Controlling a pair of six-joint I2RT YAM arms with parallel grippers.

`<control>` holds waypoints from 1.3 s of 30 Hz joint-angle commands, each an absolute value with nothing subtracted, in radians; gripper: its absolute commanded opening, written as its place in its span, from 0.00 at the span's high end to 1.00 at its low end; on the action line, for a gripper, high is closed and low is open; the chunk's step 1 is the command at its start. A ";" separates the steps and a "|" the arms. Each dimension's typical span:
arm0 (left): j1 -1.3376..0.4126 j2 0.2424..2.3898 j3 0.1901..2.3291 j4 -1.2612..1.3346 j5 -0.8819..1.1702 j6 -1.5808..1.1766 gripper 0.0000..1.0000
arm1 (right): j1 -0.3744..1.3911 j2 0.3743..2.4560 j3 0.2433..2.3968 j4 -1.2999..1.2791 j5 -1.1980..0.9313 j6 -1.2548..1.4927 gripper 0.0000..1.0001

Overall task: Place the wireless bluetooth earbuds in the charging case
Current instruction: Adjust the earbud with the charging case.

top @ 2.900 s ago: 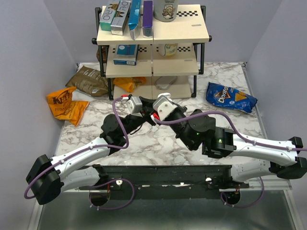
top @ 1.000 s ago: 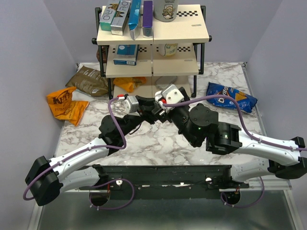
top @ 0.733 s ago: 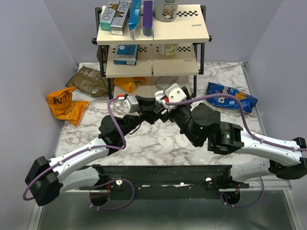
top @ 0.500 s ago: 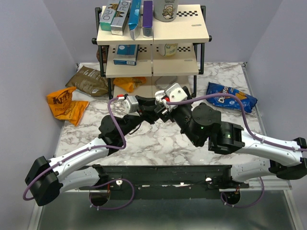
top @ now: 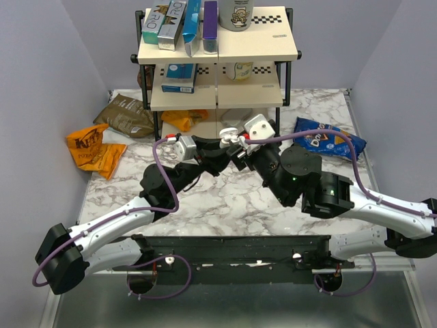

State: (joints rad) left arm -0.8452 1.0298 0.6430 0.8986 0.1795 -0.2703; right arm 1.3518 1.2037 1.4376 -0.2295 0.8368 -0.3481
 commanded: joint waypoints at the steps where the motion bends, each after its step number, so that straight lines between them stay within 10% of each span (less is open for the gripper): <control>1: -0.845 1.002 0.650 0.916 0.179 -0.261 1.00 | 1.332 1.172 1.433 -0.210 0.896 -0.353 0.25; 39: -0.845 1.017 0.643 0.922 0.178 -0.255 1.00 | 1.327 1.160 1.471 -0.242 0.727 -0.242 0.25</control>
